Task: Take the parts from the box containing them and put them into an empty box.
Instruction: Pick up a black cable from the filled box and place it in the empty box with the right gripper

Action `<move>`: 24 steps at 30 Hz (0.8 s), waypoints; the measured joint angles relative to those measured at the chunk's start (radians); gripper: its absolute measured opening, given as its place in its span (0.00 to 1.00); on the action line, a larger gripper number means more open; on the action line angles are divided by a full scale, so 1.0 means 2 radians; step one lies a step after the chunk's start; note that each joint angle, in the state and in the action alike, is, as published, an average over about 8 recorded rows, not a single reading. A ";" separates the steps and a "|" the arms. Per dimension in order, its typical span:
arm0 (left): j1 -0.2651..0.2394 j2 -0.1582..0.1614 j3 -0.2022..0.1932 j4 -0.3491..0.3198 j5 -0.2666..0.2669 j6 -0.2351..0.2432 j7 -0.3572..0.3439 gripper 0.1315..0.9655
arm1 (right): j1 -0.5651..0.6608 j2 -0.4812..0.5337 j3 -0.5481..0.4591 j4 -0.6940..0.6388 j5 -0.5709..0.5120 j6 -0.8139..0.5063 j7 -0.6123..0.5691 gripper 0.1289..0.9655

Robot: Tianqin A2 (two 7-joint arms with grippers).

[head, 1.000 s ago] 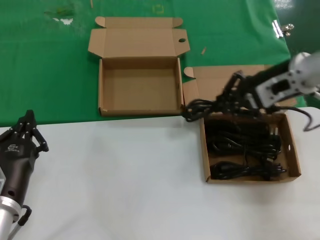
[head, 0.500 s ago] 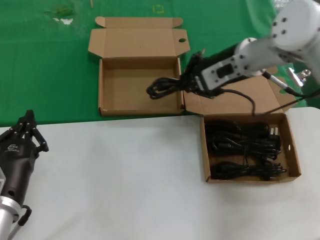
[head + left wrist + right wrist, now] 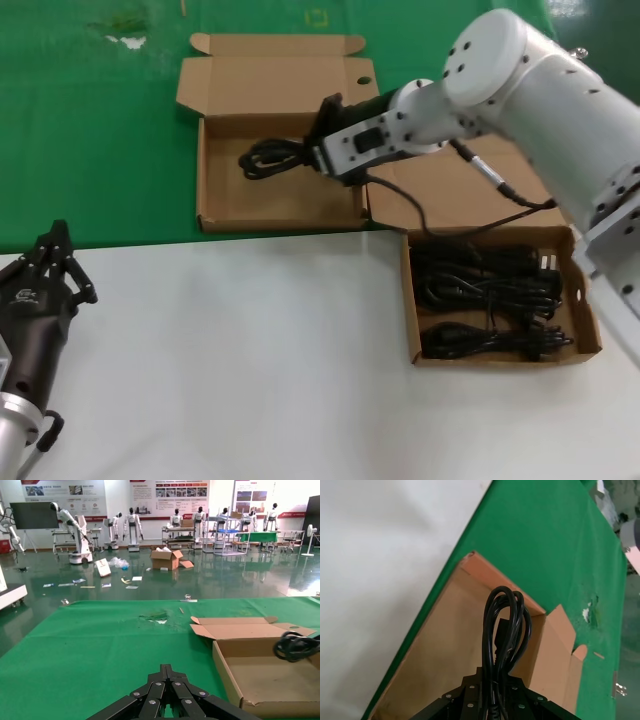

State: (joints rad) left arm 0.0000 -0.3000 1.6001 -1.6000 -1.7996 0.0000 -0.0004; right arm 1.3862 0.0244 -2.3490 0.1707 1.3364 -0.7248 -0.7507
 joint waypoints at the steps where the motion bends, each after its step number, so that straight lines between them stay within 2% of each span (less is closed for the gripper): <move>1: 0.000 0.000 0.000 0.000 0.000 0.000 0.000 0.01 | 0.000 -0.003 -0.015 -0.001 0.013 0.008 0.004 0.08; 7: 0.000 0.000 0.000 0.000 0.000 0.000 0.000 0.01 | -0.005 -0.010 -0.109 0.008 0.088 0.048 0.040 0.08; 12: 0.000 0.000 0.000 0.000 0.000 0.000 0.000 0.01 | -0.011 -0.011 -0.166 0.020 0.129 0.071 0.072 0.08; 17: 0.000 0.000 0.000 0.000 0.000 0.000 0.000 0.01 | -0.020 -0.012 -0.191 0.028 0.144 0.085 0.087 0.08; 24: 0.000 0.000 0.000 0.000 0.000 0.000 0.000 0.01 | -0.030 -0.012 -0.200 0.029 0.144 0.099 0.087 0.08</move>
State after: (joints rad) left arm 0.0000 -0.3000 1.6000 -1.6000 -1.7997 0.0000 -0.0004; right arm 1.3256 0.0001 -2.7498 0.2296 1.6250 -0.5273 -0.5759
